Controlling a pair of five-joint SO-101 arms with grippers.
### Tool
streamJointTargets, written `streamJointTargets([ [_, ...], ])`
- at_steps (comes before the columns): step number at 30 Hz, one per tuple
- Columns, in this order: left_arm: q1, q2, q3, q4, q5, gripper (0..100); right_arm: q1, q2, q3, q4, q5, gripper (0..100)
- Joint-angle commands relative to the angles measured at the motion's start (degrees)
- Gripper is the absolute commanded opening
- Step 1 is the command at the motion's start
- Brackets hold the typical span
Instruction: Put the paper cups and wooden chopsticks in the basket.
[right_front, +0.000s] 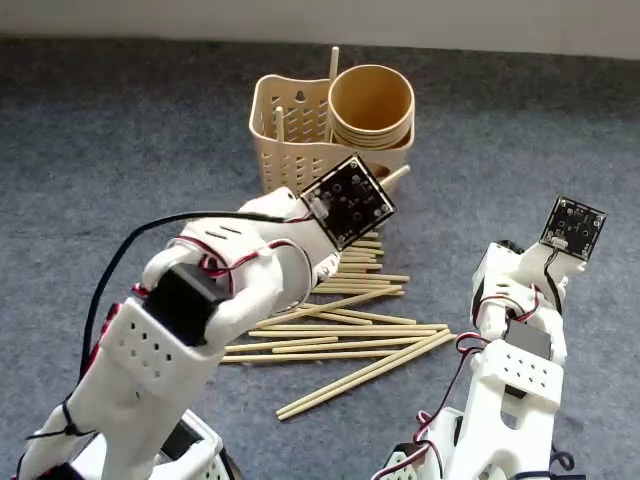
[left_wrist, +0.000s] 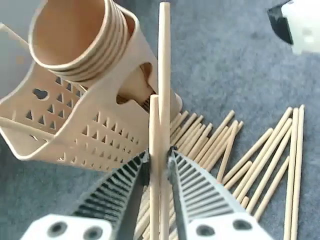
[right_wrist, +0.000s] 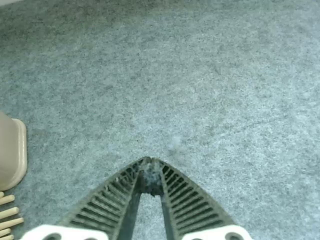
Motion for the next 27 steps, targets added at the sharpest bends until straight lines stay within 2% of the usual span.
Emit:
streamJointTargets([
  [1,-0.92,-5.41,-0.92,-7.21,-0.09,1,-0.75,-0.57,-0.48,-1.54,0.79,1.3],
  [8,-1.1,-6.73,-0.92,-21.36,-0.09,1,-0.75,-0.57,-0.48,-1.54,0.79,1.3],
  [17,-6.46,-6.29,-0.92,-42.11,0.0,1,-0.75,-0.57,-0.48,-1.54,0.79,1.3],
  [25,-6.64,-6.29,-0.92,-52.13,0.09,1,-0.84,-0.57,-0.48,-1.54,0.79,1.3],
  [27,-6.64,-6.2,-0.92,-54.33,2.73,1,-0.84,-0.57,-0.48,-1.54,0.79,1.3],
])
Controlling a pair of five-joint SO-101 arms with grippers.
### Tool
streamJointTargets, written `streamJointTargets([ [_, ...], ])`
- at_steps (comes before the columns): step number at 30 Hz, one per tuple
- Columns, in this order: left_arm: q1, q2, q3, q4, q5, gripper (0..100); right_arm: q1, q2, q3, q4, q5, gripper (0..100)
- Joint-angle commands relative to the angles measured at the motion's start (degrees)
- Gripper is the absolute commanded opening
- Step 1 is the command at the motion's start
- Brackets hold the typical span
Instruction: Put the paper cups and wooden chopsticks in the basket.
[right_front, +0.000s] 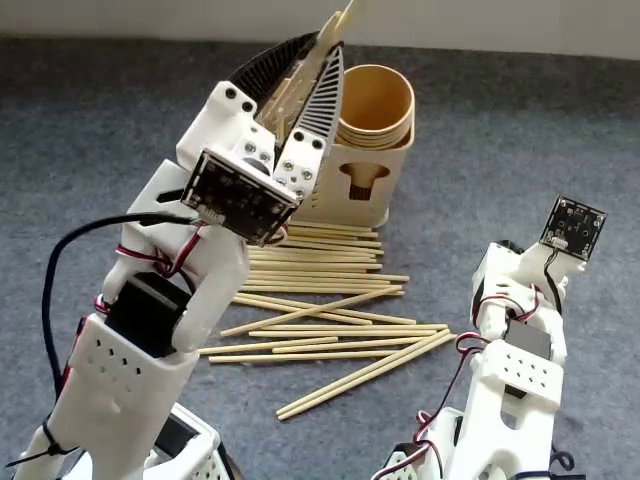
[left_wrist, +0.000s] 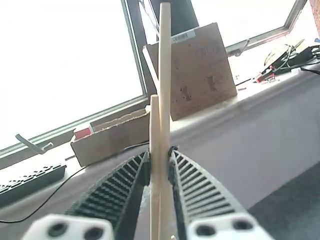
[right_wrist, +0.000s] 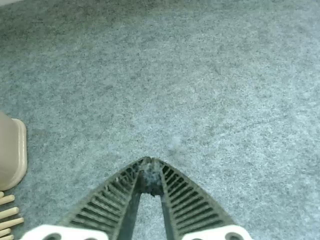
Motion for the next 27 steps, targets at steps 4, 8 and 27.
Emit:
streamJointTargets([
  [4,-3.91,-0.92,-0.92,-9.32,10.02,1,-0.84,-0.57,-0.48,-1.54,0.79,1.3],
  [8,-7.69,-0.04,-0.84,-10.64,14.15,1,-0.84,-0.57,-0.48,-1.54,0.79,1.3],
  [27,-14.9,21.93,-0.31,-11.87,22.68,1,-0.84,-0.57,-0.48,-1.54,0.79,1.3],
])
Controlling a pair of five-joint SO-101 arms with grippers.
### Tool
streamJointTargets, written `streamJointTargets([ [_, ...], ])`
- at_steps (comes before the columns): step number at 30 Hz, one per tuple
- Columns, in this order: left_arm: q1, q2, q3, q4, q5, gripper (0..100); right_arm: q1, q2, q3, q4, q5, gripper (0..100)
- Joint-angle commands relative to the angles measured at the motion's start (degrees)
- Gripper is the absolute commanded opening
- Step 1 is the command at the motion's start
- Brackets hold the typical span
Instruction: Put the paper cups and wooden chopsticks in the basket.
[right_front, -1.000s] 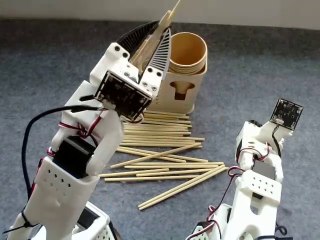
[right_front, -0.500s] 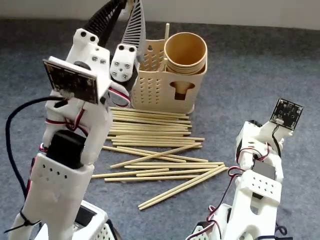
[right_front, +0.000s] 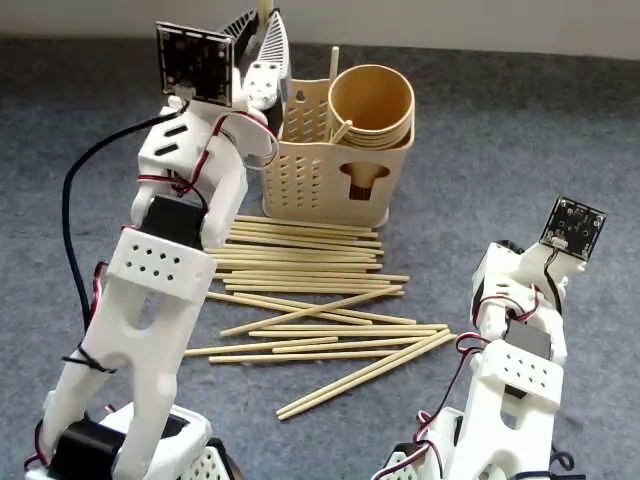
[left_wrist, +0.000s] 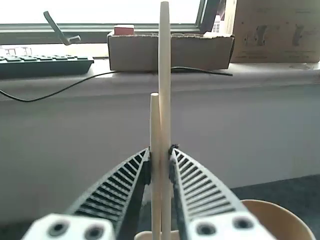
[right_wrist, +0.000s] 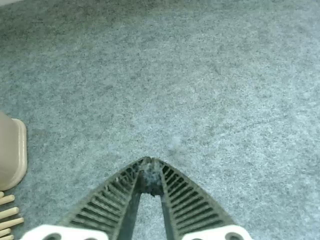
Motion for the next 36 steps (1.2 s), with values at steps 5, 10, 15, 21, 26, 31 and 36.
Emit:
streamJointTargets([
  [5,-0.31,4.18,-0.31,0.18,0.79,4,-0.84,-0.57,-0.48,-1.54,0.79,1.3],
  [10,-0.13,4.18,-4.09,9.67,0.79,9,-0.84,-0.57,-0.48,-1.54,0.79,1.3],
  [15,-0.22,4.09,-8.4,17.67,0.62,9,-0.84,-0.57,-0.48,-1.54,0.79,1.3],
  [21,-0.13,4.09,-14.55,30.86,0.62,9,-0.84,-0.57,-0.48,-1.54,0.79,1.3],
  [26,1.36,4.09,-20.62,44.04,0.44,9,-0.75,-0.57,-0.48,-1.63,0.79,1.3],
  [31,5.85,4.09,-26.68,58.02,-4.31,9,-0.75,-0.57,-0.48,-1.63,0.79,1.3],
  [36,11.74,4.09,-29.76,68.92,-9.23,9,-0.75,-0.57,-0.48,-1.63,0.79,1.3],
])
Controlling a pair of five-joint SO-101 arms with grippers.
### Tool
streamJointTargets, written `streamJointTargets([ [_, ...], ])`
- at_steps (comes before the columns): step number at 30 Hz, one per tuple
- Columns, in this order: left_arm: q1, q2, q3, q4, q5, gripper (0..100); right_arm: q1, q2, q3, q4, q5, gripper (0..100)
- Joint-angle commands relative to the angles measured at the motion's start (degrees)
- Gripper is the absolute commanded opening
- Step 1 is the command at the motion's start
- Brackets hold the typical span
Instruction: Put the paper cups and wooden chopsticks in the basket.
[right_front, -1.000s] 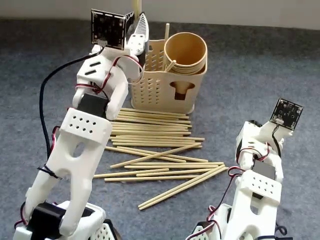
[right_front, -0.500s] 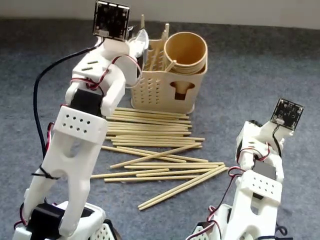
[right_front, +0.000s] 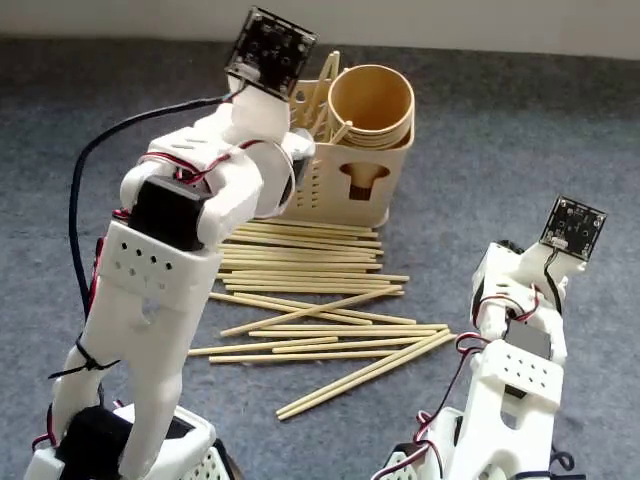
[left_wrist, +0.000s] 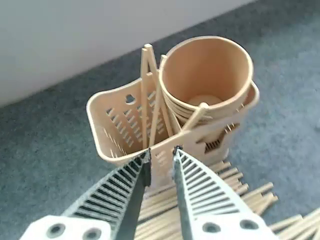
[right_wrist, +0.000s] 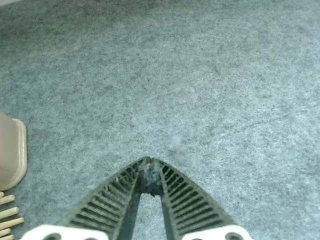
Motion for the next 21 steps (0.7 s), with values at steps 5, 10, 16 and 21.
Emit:
streamJointTargets([
  [5,8.31,-0.31,-3.91,14.15,-6.33,9,-0.75,-0.57,-0.48,-1.63,0.79,1.3],
  [10,10.33,-0.13,-3.56,18.2,-6.33,9,-0.75,-0.57,-0.48,-1.63,0.79,1.3],
  [16,14.81,-0.13,5.67,13.63,-6.42,9,-0.75,-0.57,-0.48,-1.63,0.79,1.3],
  [21,14.81,-0.04,14.81,5.98,-6.33,9,-0.75,-0.57,-0.48,-1.63,0.79,1.3],
])
